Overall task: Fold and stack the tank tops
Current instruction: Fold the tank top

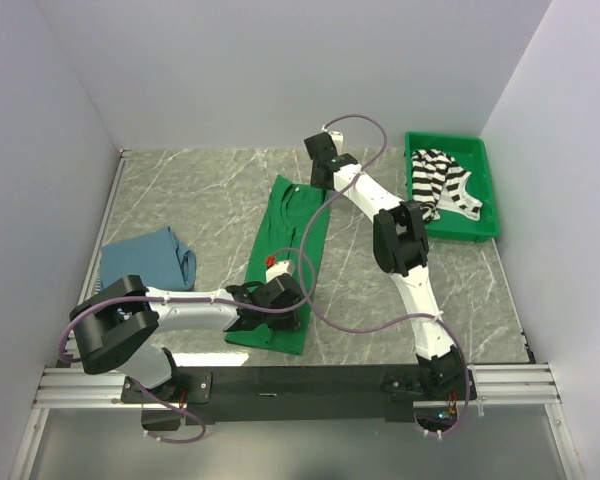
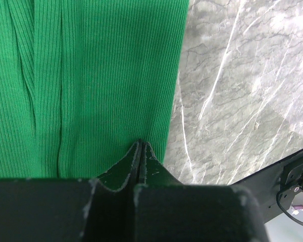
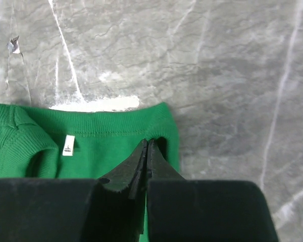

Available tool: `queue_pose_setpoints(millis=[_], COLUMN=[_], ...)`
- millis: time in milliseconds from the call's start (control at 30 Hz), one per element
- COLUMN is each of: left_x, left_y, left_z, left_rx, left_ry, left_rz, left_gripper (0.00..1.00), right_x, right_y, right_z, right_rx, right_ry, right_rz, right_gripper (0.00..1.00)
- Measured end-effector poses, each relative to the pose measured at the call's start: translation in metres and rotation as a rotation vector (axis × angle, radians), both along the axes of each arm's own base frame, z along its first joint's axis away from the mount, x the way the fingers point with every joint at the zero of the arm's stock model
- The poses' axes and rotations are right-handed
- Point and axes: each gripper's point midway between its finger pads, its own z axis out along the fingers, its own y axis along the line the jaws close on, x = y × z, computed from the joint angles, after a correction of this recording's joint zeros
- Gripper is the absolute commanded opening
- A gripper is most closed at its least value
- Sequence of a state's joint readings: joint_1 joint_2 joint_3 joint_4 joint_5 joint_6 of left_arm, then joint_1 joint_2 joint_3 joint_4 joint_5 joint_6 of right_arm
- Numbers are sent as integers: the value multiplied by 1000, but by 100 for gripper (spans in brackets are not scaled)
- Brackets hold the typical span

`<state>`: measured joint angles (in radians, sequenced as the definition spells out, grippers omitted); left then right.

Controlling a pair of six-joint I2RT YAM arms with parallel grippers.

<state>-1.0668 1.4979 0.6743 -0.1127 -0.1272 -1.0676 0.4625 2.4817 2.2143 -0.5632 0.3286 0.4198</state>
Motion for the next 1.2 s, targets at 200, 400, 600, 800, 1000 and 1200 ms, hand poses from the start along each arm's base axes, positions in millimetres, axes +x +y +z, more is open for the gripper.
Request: queue_pose_setpoints(millis=[200, 400, 600, 800, 1000, 1200], left_x=[-1, -3, -4, 5, 18, 32], left_y=[0, -1, -3, -4, -4, 14], left_z=[0, 1, 5, 27, 58, 70], left_rx=[-2, -4, -7, -42, -95, -92], left_ry=[3, 15, 29, 3, -43, -64], left_rz=[-2, -12, -19, -5, 21, 75], left_gripper=[1, 1, 1, 7, 12, 17], right_x=[-3, -7, -9, -7, -4, -6], right_y=[7, 11, 8, 10, 13, 16], right_z=[-15, -17, -28, -3, 58, 89], right_rx=[23, 67, 89, 121, 183, 217], right_ry=[48, 87, 104, 63, -27, -70], right_rz=[30, 62, 68, 82, 100, 108], right_gripper=[2, 20, 42, 51, 54, 55])
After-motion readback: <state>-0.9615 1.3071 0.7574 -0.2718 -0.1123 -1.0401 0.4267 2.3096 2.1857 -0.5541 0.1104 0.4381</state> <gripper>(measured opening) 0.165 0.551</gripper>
